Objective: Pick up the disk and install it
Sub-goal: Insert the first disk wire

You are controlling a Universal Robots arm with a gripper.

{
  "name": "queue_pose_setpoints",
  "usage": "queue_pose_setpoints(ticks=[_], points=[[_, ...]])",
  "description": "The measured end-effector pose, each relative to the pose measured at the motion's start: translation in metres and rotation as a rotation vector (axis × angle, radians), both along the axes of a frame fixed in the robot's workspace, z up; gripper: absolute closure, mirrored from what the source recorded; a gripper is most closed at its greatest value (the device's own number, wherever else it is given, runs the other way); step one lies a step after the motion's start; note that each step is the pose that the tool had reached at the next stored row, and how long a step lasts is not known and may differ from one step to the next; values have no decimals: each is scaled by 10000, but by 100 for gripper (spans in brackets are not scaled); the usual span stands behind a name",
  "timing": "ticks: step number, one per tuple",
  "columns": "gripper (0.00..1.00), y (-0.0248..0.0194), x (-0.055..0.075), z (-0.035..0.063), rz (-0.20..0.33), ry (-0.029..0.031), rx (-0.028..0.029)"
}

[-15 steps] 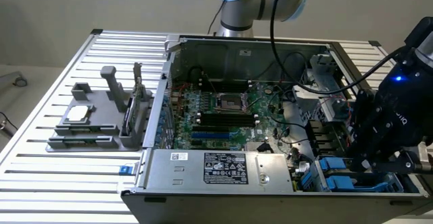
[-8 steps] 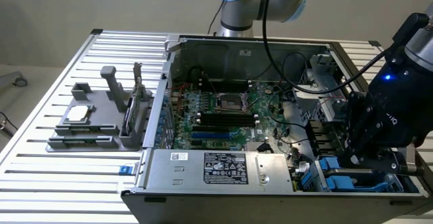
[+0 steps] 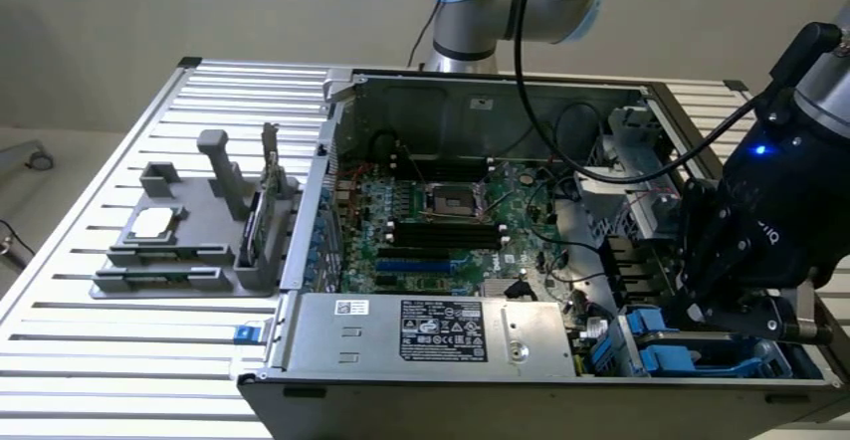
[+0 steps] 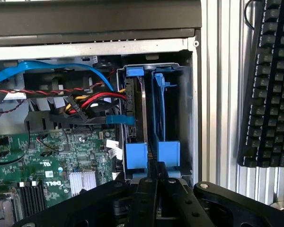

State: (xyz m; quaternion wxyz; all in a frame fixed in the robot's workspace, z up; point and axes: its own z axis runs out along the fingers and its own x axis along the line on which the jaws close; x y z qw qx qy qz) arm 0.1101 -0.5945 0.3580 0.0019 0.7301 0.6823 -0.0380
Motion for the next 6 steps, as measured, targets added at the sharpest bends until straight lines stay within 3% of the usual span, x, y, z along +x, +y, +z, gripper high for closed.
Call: queue_pose_setpoints(ticks=[6], points=[[89,0,0,0,0,0,0]])
